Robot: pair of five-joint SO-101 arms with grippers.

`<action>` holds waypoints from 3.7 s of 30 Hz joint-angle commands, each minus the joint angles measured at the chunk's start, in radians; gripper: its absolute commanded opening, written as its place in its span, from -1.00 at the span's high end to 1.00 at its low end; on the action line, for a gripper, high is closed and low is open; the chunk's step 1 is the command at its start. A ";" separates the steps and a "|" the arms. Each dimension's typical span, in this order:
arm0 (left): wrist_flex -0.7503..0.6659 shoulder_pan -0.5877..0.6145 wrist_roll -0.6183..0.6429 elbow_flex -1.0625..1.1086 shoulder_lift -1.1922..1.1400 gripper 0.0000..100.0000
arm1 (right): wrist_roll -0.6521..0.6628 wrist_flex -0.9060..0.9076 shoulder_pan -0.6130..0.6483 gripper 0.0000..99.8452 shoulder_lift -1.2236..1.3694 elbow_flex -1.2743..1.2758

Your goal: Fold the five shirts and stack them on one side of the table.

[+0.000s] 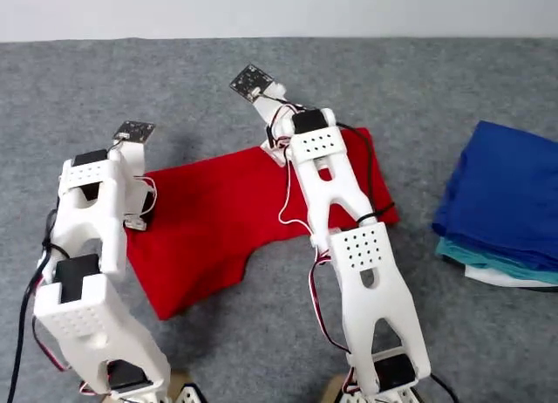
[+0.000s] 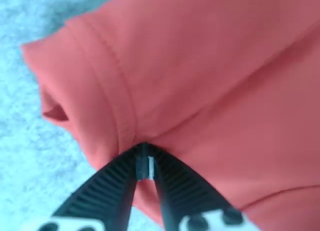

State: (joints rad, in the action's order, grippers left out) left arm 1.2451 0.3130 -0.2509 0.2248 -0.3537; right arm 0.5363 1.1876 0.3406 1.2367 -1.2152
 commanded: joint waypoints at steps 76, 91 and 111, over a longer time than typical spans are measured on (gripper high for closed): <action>0.138 0.833 -0.281 -0.058 0.213 0.99 | -0.011 0.306 0.604 0.83 -0.639 0.743; 0.138 0.829 -0.281 -0.058 0.213 0.99 | -0.011 0.538 0.668 0.57 -0.642 0.606; 0.137 0.827 -0.281 -0.056 0.212 0.99 | 0.052 0.415 0.630 0.88 -0.516 0.509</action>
State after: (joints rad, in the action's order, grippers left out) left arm 1.3970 1.1431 -0.5240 0.1956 -0.1465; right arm 0.5731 1.6111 1.0188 0.7764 -0.6122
